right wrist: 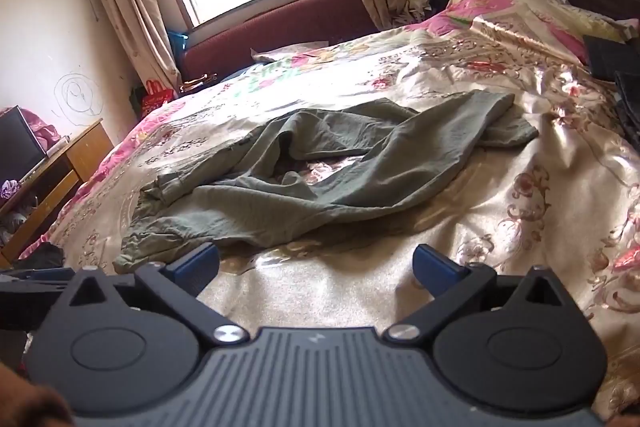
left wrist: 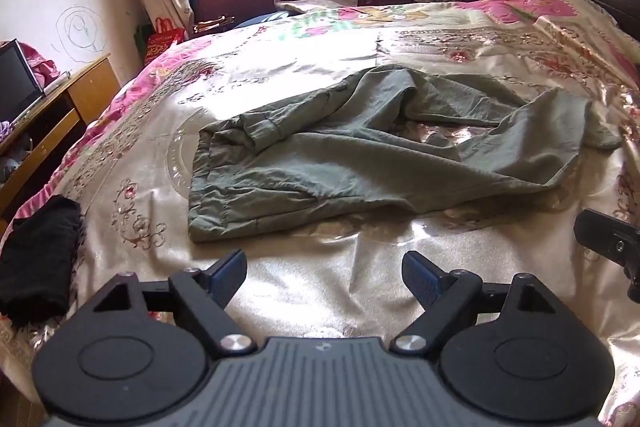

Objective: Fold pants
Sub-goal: 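Move both grippers toward the crumpled olive-green pants on the bed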

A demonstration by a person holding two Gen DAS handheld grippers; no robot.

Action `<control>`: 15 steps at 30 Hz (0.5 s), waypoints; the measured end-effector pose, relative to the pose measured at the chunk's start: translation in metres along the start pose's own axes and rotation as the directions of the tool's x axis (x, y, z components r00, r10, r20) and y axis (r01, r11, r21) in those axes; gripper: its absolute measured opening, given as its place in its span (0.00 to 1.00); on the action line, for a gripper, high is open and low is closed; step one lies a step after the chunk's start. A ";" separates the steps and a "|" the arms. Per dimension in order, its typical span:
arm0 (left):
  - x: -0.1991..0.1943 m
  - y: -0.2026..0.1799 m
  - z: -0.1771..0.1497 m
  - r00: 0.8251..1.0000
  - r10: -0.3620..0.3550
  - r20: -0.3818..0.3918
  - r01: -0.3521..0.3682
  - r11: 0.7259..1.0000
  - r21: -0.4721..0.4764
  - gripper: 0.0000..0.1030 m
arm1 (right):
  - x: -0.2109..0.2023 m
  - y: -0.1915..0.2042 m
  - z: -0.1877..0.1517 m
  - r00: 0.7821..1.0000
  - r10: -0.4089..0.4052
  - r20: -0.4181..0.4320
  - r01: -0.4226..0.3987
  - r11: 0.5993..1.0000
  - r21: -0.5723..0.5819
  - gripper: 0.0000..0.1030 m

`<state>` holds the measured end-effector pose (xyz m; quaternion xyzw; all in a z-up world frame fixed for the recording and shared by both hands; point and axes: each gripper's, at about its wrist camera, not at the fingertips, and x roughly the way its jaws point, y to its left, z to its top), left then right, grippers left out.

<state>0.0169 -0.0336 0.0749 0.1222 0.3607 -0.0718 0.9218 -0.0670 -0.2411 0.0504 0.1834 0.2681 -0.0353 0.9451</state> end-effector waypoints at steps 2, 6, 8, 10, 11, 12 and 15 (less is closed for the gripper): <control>0.014 -0.003 0.005 1.000 -0.027 -0.005 0.027 0.999 0.020 0.96 | 0.007 0.002 0.009 1.000 -0.024 -0.004 0.024 1.000 -0.008 0.99; 0.042 -0.015 0.009 0.999 -0.030 0.023 0.027 0.996 0.088 0.96 | 0.030 -0.004 0.019 0.995 -0.093 -0.041 0.094 0.995 0.020 0.99; 0.058 -0.024 0.010 0.998 -0.063 0.013 0.061 0.990 0.123 0.96 | 0.048 -0.017 0.023 0.987 -0.141 -0.077 0.143 0.989 0.028 0.99; 0.075 -0.036 0.012 0.996 -0.092 -0.003 0.092 0.986 0.140 0.96 | 0.064 -0.031 0.024 0.978 -0.182 -0.100 0.185 0.983 0.019 0.99; 0.082 -0.044 0.014 0.994 -0.107 -0.005 0.107 0.982 0.154 0.96 | 0.070 -0.036 0.028 0.974 -0.204 -0.096 0.206 0.978 0.012 0.99; 0.088 -0.052 0.015 0.992 -0.123 -0.001 0.121 0.977 0.174 0.96 | 0.076 -0.044 0.031 0.970 -0.226 -0.091 0.229 0.973 0.015 0.99; 0.102 -0.080 0.022 0.984 -0.179 0.016 0.170 0.954 0.248 0.96 | 0.097 -0.070 0.042 0.965 -0.244 -0.094 0.252 0.964 0.082 0.99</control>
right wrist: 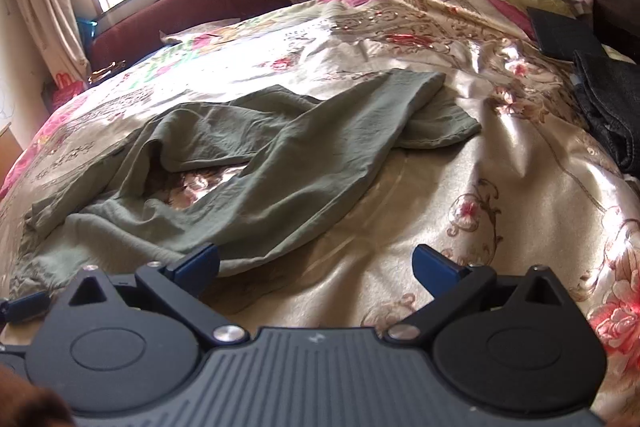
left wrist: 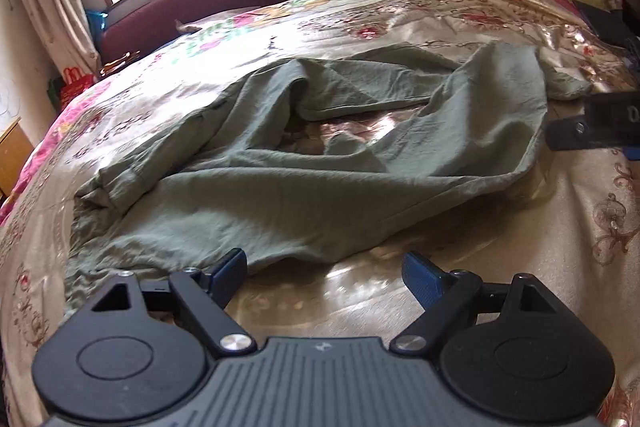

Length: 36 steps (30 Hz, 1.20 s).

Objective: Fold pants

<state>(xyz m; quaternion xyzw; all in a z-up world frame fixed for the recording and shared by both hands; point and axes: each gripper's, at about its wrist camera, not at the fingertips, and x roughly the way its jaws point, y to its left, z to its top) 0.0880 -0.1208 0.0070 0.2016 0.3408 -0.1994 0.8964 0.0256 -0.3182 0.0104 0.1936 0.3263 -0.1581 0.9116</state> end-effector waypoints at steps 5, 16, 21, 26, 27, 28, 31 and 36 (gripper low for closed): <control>0.027 -0.023 0.011 0.996 -0.085 -0.005 0.086 0.994 0.065 0.89 | 0.047 -0.027 0.024 0.999 0.010 -0.045 -0.005 0.992 0.122 0.95; 0.051 -0.029 0.020 0.980 -0.201 0.011 0.200 0.978 0.052 0.69 | 0.114 -0.059 0.066 0.998 0.060 -0.036 -0.048 0.956 0.291 0.03; 0.043 -0.033 0.027 0.981 -0.195 0.025 0.192 0.978 0.076 0.60 | 0.072 -0.077 0.078 0.984 0.162 0.073 -0.177 0.920 0.348 0.03; 0.021 -0.040 0.020 0.962 -0.268 0.051 0.265 0.962 0.068 0.60 | -0.012 -0.084 0.071 0.966 0.155 0.204 -0.210 0.936 0.281 0.02; 0.018 -0.046 0.016 0.958 -0.284 0.044 0.280 0.956 0.084 0.60 | -0.027 -0.088 0.063 0.969 0.129 0.212 -0.187 0.943 0.277 0.02; 0.017 -0.051 0.013 0.957 -0.290 0.033 0.285 0.953 0.100 0.60 | -0.037 -0.092 0.053 0.973 0.086 0.213 -0.144 0.951 0.274 0.03; 0.015 -0.062 0.003 0.957 -0.289 0.009 0.284 0.947 0.147 0.60 | -0.031 -0.099 0.024 0.991 -0.049 0.123 0.022 0.976 0.215 0.09; 0.006 -0.055 0.007 0.955 -0.296 0.021 0.290 0.946 0.148 0.61 | -0.008 -0.131 0.005 0.999 0.028 0.044 -0.042 0.934 0.354 0.26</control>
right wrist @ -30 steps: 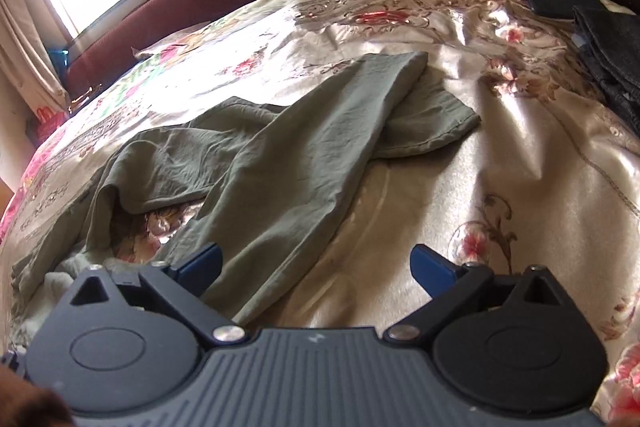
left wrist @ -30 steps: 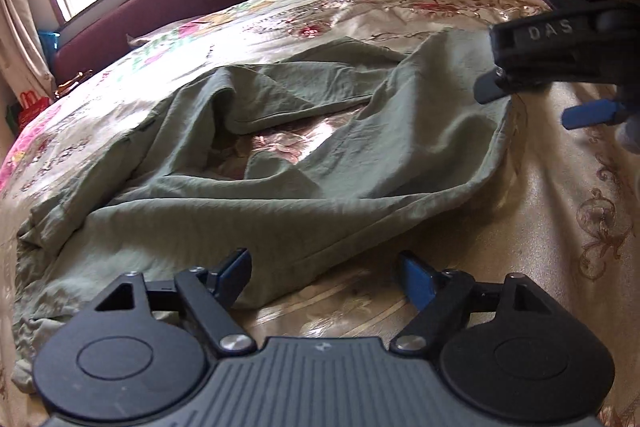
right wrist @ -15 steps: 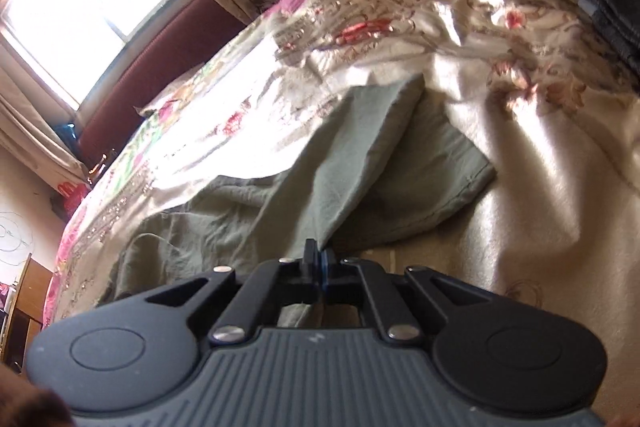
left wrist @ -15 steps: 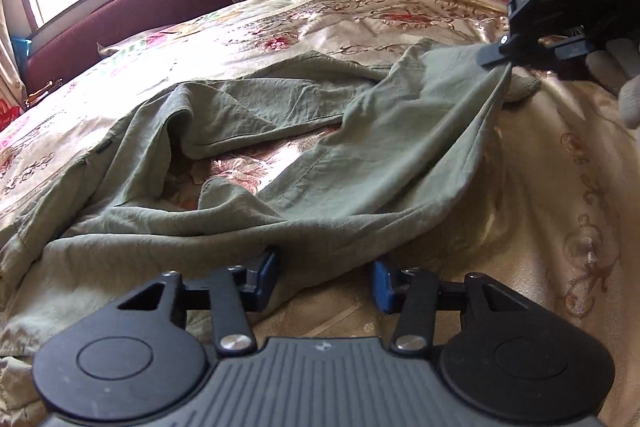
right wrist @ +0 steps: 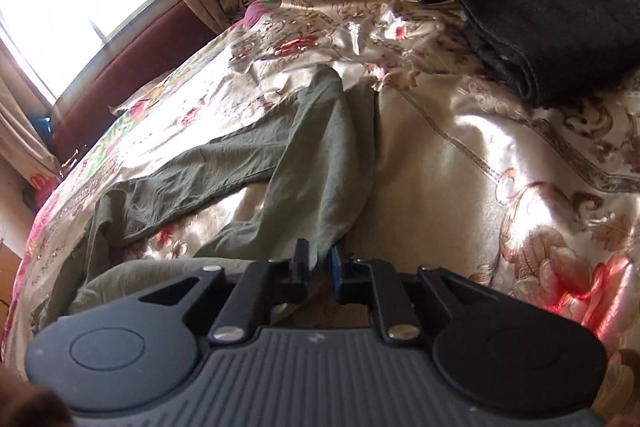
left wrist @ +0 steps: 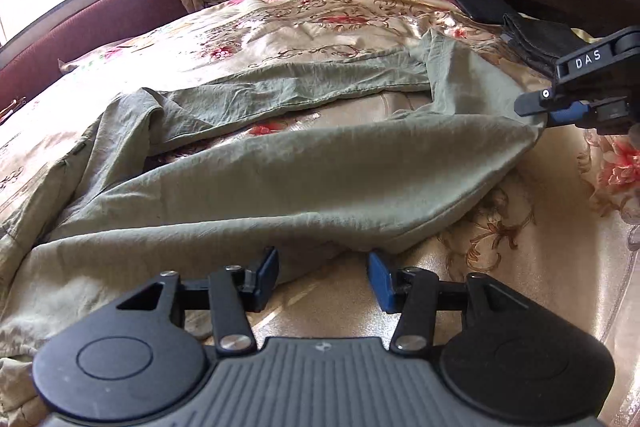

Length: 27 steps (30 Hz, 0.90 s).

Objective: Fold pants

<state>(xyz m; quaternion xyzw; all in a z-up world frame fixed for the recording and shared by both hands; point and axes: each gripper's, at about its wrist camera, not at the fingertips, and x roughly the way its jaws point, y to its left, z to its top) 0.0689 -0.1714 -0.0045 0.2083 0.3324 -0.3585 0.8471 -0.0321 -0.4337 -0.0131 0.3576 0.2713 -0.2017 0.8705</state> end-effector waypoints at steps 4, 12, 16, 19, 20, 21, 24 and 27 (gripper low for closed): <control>0.003 0.000 0.012 1.000 -0.009 0.014 0.009 1.000 -0.023 0.61 | 0.013 -0.014 0.017 0.998 0.020 0.061 -0.024 0.997 0.073 0.48; 0.005 -0.024 0.042 0.995 -0.069 0.072 0.069 0.998 0.010 0.62 | 0.049 -0.045 0.018 0.972 0.231 -0.051 -0.199 0.917 0.346 0.49; 0.003 -0.043 0.060 0.986 -0.115 0.117 0.108 0.992 0.069 0.68 | 0.043 -0.051 0.007 0.941 0.336 -0.029 -0.295 0.861 0.414 0.50; 0.017 -0.060 0.068 0.986 -0.129 0.108 0.117 0.987 0.114 0.70 | 0.037 -0.055 0.015 0.964 0.263 0.041 -0.258 0.889 0.379 0.54; 0.023 -0.065 0.069 0.987 -0.135 0.089 0.124 0.985 0.121 0.70 | 0.041 -0.061 0.022 0.969 0.241 0.059 -0.244 0.883 0.401 0.54; 0.028 -0.068 0.069 0.987 -0.144 0.071 0.135 0.984 0.118 0.70 | 0.044 -0.065 0.026 0.968 0.242 0.070 -0.248 0.869 0.429 0.54; 0.037 -0.076 0.070 0.985 -0.166 0.044 0.161 0.981 0.109 0.70 | 0.054 -0.078 0.041 0.963 0.236 0.126 -0.268 0.828 0.494 0.54; 0.043 -0.081 0.069 0.986 -0.164 0.035 0.159 0.981 0.115 0.70 | 0.059 -0.081 0.055 0.972 0.173 0.159 -0.230 0.840 0.491 0.53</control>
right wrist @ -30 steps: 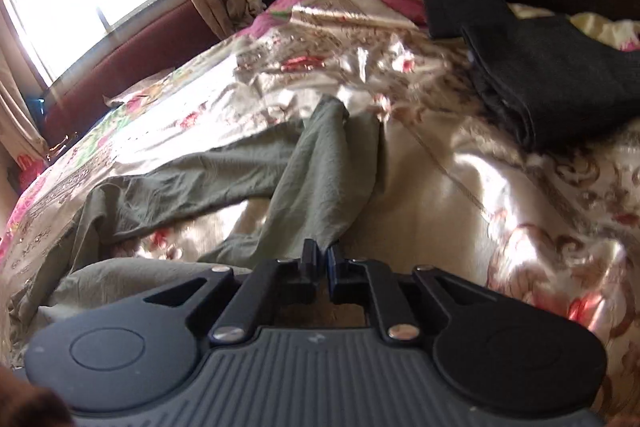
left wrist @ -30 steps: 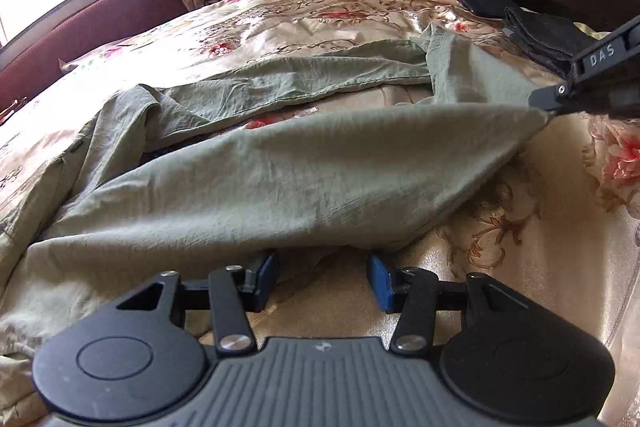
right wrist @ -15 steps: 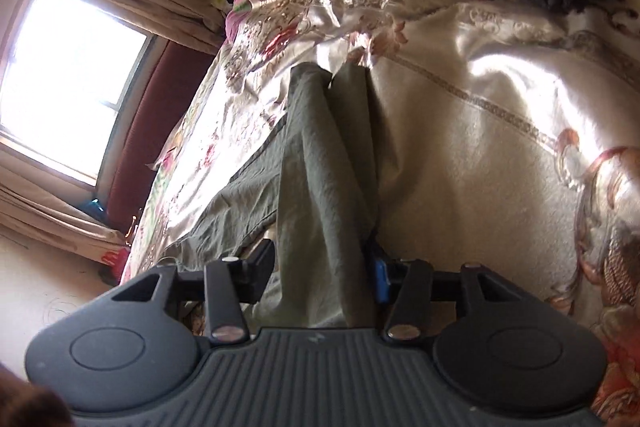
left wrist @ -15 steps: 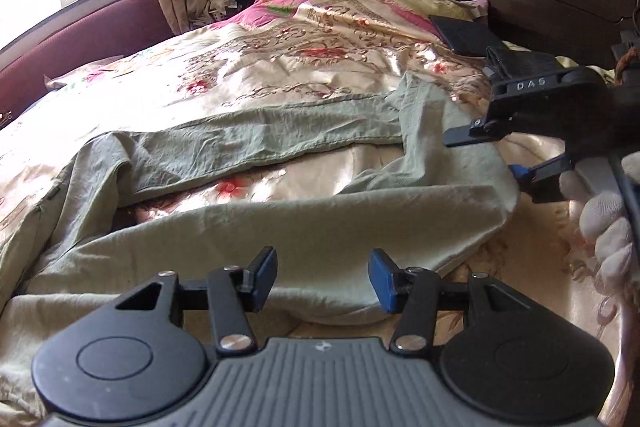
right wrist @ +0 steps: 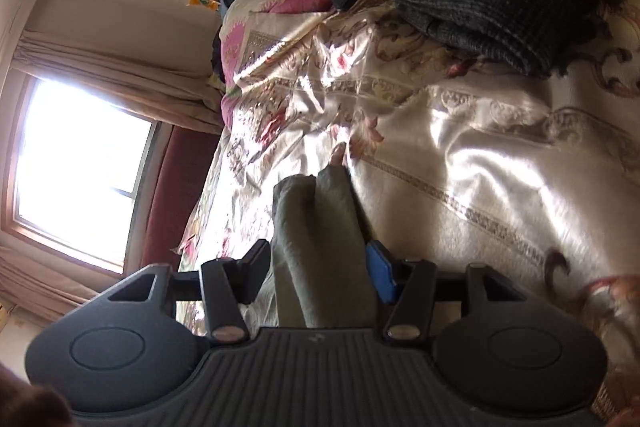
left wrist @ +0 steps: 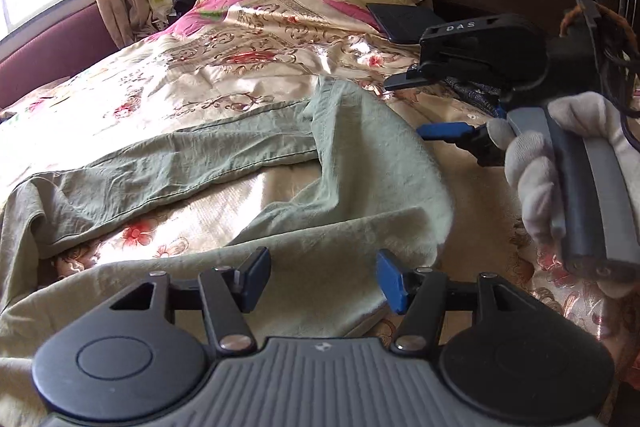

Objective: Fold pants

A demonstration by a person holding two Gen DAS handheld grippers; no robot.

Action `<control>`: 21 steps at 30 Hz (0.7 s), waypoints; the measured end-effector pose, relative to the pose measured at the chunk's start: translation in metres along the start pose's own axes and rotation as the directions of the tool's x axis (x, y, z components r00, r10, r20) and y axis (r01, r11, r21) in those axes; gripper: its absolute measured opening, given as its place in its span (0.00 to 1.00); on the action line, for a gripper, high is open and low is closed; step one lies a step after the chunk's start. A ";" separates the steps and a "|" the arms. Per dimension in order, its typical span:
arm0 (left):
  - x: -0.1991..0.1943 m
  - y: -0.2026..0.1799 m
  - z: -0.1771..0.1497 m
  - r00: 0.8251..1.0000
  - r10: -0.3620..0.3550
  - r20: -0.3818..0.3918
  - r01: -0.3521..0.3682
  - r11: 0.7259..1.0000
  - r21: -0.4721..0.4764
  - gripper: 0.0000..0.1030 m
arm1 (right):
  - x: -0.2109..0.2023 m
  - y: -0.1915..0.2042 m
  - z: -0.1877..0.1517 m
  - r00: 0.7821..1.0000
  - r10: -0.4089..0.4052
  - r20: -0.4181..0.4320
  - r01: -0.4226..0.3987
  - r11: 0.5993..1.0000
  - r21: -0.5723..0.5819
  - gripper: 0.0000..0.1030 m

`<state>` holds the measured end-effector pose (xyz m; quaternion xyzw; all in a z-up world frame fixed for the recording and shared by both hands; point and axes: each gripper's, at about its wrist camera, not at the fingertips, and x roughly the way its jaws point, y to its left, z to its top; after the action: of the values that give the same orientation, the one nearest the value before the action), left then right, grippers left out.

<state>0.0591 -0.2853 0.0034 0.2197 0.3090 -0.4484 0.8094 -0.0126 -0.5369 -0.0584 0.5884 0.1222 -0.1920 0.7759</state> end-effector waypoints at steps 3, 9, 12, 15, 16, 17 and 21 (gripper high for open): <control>0.004 0.000 0.000 1.000 -0.005 -0.003 0.005 1.000 -0.004 0.70 | 0.020 -0.008 0.014 0.999 0.027 -0.044 -0.025 0.999 0.049 0.46; 0.007 0.007 -0.004 1.000 -0.007 -0.015 0.007 1.000 -0.024 0.70 | 0.046 -0.031 0.025 0.996 0.071 -0.055 -0.059 0.978 0.198 0.33; 0.008 0.010 -0.007 1.000 -0.008 -0.018 0.008 0.999 -0.035 0.70 | 0.045 -0.037 0.027 0.998 0.040 -0.050 -0.029 0.978 0.208 0.20; 0.007 0.011 -0.008 1.000 -0.014 -0.016 0.013 0.999 -0.043 0.70 | 0.033 -0.022 0.026 1.000 -0.030 -0.006 0.031 0.997 0.078 0.23; 0.008 0.011 -0.008 1.000 -0.014 -0.016 0.013 0.999 -0.043 0.70 | 0.031 -0.016 0.026 0.998 -0.057 0.008 0.057 0.998 0.025 0.24; 0.007 0.011 -0.008 1.000 -0.012 -0.016 0.011 0.999 -0.042 0.70 | 0.032 -0.008 0.026 0.996 -0.085 0.012 0.086 0.996 -0.032 0.25; 0.008 0.012 -0.008 1.000 -0.011 -0.019 0.011 0.999 -0.049 0.70 | 0.047 0.004 0.026 0.992 -0.121 -0.020 0.118 0.985 -0.129 0.33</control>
<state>0.0698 -0.2791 -0.0075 0.2025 0.3289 -0.4431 0.8091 0.0306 -0.5685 -0.0673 0.5318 0.1799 -0.2220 0.7972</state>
